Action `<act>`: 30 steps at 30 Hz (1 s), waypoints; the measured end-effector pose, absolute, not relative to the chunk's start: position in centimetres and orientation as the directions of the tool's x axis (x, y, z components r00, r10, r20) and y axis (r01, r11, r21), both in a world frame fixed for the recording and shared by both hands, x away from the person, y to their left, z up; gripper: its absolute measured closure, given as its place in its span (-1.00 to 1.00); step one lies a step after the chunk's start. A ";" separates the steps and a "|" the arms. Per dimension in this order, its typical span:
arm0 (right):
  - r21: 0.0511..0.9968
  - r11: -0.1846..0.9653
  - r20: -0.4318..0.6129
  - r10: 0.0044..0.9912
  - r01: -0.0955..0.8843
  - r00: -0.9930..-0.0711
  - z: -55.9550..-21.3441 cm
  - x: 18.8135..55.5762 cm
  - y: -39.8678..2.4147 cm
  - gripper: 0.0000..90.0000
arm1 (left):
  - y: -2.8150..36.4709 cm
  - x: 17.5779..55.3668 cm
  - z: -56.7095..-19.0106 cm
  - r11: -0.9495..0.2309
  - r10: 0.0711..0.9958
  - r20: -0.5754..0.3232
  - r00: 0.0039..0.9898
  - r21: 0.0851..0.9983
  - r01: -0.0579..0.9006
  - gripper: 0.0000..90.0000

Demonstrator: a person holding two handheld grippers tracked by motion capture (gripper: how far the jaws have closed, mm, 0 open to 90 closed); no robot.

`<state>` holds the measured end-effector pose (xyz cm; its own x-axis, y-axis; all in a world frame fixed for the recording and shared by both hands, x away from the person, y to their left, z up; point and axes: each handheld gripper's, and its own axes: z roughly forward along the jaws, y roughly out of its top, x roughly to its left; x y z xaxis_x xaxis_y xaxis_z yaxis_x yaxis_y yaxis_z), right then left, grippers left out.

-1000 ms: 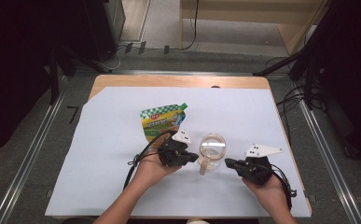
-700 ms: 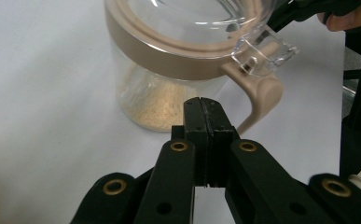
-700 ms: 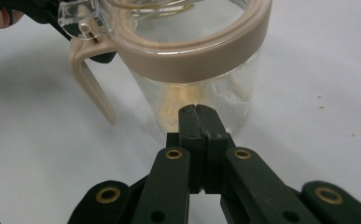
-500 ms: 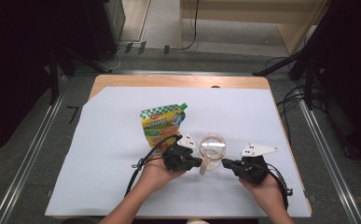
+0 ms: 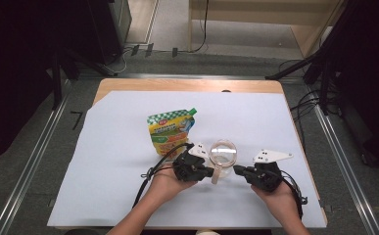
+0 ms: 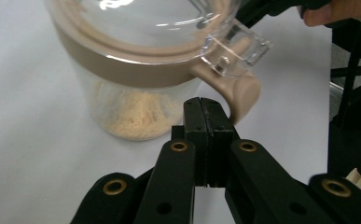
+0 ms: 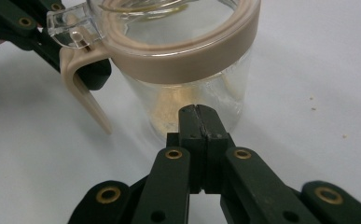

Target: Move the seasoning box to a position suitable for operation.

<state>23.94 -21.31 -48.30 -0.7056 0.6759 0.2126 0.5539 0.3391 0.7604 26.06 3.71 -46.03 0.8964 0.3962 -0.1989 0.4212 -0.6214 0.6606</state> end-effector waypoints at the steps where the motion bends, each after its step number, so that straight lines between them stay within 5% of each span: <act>1: 0.763 0.338 0.209 0.678 0.551 -0.705 -48.3 24.0 -21.4 1.00 | 3.5 26.0 -46.0 -0.623 0.396 -0.197 0.897 0.660 0.420 1.00; 30: 0.768 0.312 0.217 0.695 0.560 -0.685 -48.4 25.2 -21.7 1.00 | 1.0 25.7 -46.1 -0.614 0.368 -0.221 0.903 0.672 0.415 1.00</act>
